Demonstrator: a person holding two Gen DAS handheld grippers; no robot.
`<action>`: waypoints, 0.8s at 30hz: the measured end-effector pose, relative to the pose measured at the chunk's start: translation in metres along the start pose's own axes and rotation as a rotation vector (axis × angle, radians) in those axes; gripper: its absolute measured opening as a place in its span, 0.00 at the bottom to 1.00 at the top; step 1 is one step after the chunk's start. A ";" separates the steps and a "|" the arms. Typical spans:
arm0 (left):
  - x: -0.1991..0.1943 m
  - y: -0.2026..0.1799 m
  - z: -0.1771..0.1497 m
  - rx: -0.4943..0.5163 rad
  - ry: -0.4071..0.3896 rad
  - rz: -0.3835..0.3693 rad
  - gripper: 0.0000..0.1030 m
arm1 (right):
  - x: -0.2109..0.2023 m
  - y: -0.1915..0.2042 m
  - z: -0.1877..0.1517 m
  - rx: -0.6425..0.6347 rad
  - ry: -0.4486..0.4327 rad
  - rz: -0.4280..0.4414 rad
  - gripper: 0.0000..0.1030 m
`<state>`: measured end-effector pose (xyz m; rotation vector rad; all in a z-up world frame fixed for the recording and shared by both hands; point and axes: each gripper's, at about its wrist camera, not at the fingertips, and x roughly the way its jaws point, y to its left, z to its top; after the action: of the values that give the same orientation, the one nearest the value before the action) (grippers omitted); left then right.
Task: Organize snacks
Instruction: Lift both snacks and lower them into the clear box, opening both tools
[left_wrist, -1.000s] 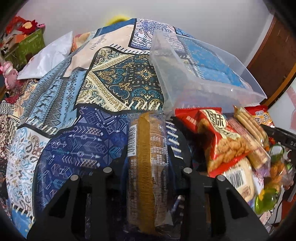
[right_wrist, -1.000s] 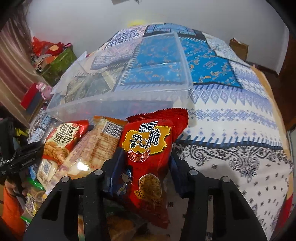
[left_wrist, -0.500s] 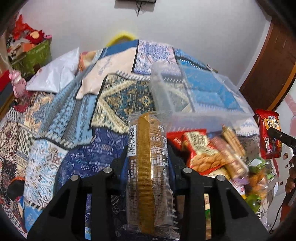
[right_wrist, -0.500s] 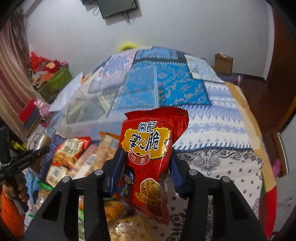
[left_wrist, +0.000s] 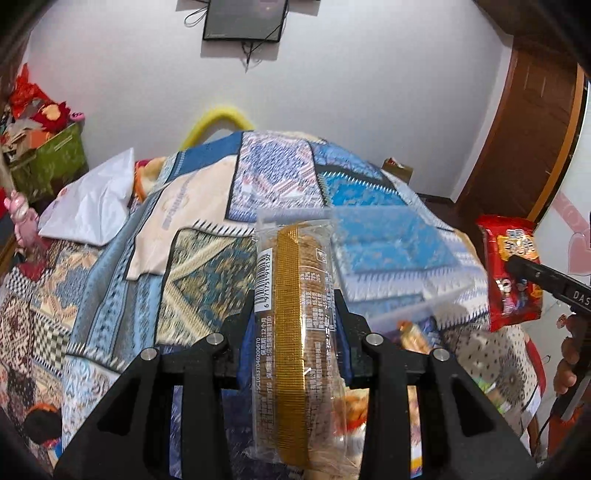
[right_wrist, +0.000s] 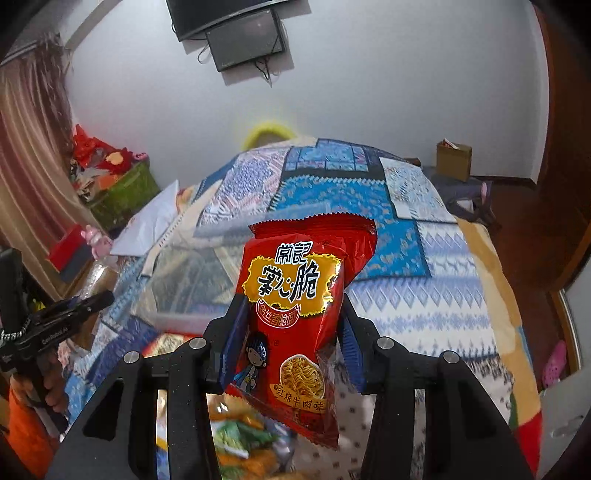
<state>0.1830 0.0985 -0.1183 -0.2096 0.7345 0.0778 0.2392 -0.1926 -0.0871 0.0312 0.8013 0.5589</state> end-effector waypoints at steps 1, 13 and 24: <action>0.004 -0.003 0.005 0.006 -0.002 -0.003 0.35 | 0.004 0.001 0.004 -0.001 -0.003 0.001 0.42; 0.058 -0.024 0.036 0.027 0.032 -0.037 0.35 | 0.052 0.007 0.032 -0.015 0.024 0.027 0.42; 0.110 -0.033 0.040 0.082 0.111 0.021 0.35 | 0.101 0.020 0.040 -0.079 0.121 0.006 0.42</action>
<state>0.2958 0.0747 -0.1583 -0.1283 0.8485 0.0558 0.3139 -0.1187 -0.1225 -0.0738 0.8963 0.6018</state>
